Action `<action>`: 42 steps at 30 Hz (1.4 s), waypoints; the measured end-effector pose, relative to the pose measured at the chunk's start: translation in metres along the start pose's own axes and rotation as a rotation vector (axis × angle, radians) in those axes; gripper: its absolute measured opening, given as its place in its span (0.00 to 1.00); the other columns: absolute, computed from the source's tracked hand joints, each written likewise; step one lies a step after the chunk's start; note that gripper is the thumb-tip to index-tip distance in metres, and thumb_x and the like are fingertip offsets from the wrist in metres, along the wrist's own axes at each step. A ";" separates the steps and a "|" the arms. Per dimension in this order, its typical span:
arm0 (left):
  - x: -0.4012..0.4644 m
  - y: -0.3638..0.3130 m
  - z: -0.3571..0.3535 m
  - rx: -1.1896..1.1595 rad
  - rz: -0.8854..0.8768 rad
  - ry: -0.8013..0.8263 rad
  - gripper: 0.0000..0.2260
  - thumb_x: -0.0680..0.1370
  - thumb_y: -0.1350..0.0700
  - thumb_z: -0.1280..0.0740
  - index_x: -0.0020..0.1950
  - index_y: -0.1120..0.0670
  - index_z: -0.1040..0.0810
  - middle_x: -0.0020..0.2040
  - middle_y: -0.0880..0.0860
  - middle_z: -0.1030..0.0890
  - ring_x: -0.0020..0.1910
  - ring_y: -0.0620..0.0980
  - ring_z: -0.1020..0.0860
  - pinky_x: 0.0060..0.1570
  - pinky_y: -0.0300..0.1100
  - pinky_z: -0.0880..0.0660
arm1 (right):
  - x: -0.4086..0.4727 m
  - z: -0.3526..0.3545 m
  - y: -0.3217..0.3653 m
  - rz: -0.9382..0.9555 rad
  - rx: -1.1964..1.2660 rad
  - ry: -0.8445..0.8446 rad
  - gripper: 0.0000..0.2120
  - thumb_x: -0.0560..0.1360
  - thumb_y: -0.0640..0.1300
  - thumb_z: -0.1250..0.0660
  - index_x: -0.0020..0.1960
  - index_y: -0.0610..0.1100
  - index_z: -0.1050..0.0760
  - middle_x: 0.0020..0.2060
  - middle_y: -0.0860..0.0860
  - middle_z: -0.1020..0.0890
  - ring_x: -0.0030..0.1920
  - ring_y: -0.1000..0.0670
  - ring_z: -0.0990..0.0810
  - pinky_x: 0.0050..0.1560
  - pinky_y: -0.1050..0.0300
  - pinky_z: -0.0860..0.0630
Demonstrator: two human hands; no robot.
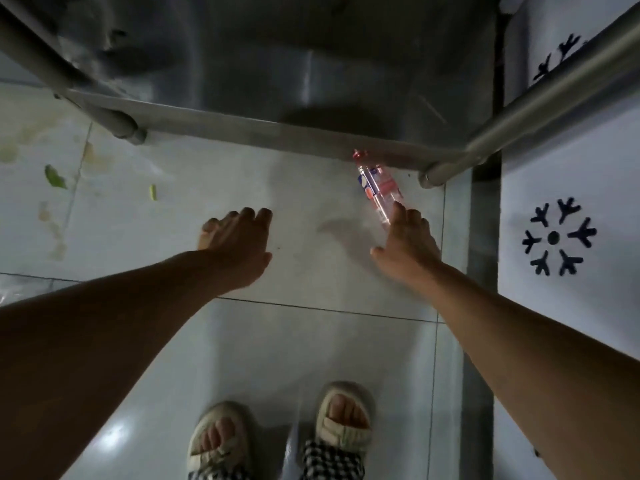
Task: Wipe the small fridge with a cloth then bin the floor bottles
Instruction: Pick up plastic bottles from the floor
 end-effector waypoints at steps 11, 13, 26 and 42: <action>0.094 0.022 -0.085 -0.010 0.026 -0.103 0.24 0.76 0.48 0.36 0.68 0.54 0.38 0.61 0.55 0.27 0.59 0.56 0.27 0.53 0.50 0.31 | 0.121 -0.057 -0.037 -0.108 -0.122 -0.185 0.47 0.71 0.53 0.29 0.77 0.44 0.56 0.73 0.37 0.44 0.70 0.37 0.38 0.67 0.44 0.34; 0.096 0.026 -0.092 -0.010 0.027 -0.115 0.24 0.76 0.48 0.36 0.69 0.54 0.38 0.61 0.55 0.27 0.59 0.56 0.27 0.53 0.50 0.30 | 0.131 -0.062 -0.040 -0.123 -0.128 -0.184 0.47 0.72 0.51 0.29 0.77 0.45 0.58 0.71 0.36 0.40 0.68 0.37 0.35 0.65 0.43 0.32; -0.017 0.070 -0.058 -0.197 0.147 -0.070 0.24 0.77 0.48 0.37 0.69 0.53 0.39 0.61 0.55 0.27 0.60 0.56 0.28 0.53 0.49 0.31 | 0.014 -0.060 0.051 0.042 -0.157 0.006 0.46 0.74 0.49 0.30 0.77 0.50 0.61 0.63 0.37 0.32 0.60 0.40 0.29 0.51 0.48 0.25; -0.263 0.238 -0.005 -0.386 0.565 -0.032 0.25 0.75 0.48 0.34 0.67 0.55 0.37 0.60 0.56 0.25 0.57 0.57 0.24 0.51 0.49 0.28 | -0.162 -0.010 0.302 0.446 -0.243 0.179 0.47 0.72 0.45 0.30 0.77 0.49 0.61 0.61 0.38 0.32 0.60 0.40 0.29 0.53 0.52 0.28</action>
Point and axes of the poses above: each hand's wrist, its own x-axis towards the middle knuckle, its own z-axis out of the back of the hand, y = z × x, the point moved 9 cm from there along x, towards the middle knuckle
